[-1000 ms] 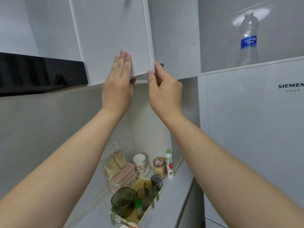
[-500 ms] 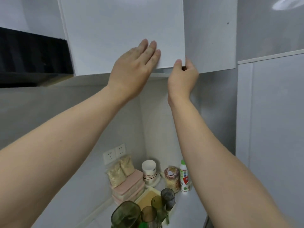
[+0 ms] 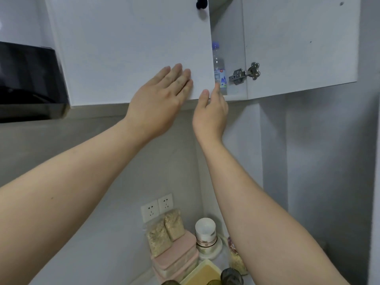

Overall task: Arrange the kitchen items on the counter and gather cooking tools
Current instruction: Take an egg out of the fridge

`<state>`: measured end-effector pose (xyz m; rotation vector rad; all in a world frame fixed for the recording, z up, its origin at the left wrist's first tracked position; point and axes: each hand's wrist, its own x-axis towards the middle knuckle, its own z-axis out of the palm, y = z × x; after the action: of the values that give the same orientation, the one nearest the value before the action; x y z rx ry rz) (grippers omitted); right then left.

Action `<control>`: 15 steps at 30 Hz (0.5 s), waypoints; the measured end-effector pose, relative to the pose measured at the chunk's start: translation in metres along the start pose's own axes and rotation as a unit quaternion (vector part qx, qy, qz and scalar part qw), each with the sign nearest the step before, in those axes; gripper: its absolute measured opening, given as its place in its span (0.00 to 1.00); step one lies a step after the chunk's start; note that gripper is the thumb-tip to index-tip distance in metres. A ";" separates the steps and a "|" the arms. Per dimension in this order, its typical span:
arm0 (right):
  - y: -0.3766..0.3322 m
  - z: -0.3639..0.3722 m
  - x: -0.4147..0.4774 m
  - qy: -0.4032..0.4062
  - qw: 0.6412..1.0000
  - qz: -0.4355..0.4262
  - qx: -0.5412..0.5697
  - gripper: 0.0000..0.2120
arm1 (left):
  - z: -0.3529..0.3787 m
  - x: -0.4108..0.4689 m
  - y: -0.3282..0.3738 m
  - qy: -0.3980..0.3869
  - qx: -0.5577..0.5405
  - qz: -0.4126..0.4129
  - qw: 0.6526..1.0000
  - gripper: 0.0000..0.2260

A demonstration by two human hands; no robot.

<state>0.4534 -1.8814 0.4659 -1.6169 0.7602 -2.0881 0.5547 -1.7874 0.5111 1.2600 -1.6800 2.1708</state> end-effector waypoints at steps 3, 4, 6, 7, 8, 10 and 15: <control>0.003 0.013 0.002 0.002 1.000 -0.027 -0.012 0.23 | 0.002 -0.001 -0.001 -0.013 0.020 0.003 1.000 0.19; 0.003 0.018 0.001 0.000 0.999 -0.038 -0.023 0.23 | 0.002 -0.003 -0.002 -0.025 0.025 0.008 0.999 0.20; 0.002 0.023 0.002 -0.018 0.998 -0.046 -0.045 0.22 | 0.003 -0.004 -0.003 -0.046 0.031 0.015 0.998 0.21; 0.003 0.026 0.003 -0.033 0.998 -0.041 -0.046 0.22 | 0.005 -0.005 -0.005 -0.053 0.041 0.017 0.998 0.21; 0.005 0.028 0.004 -0.047 0.997 -0.037 -0.047 0.22 | 0.006 -0.006 -0.006 -0.054 0.049 0.019 0.997 0.21; 0.008 0.033 0.005 -0.059 0.996 -0.041 -0.048 0.22 | 0.008 -0.007 -0.006 -0.057 0.057 0.019 0.997 0.21; 0.013 0.043 0.004 -0.063 0.997 -0.040 -0.036 0.22 | 0.007 -0.008 -0.006 -0.080 0.048 0.019 0.995 0.21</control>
<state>0.4932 -1.9018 0.4690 -1.8266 0.7486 -2.0110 0.5666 -1.7880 0.5101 1.4757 -1.6876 2.2528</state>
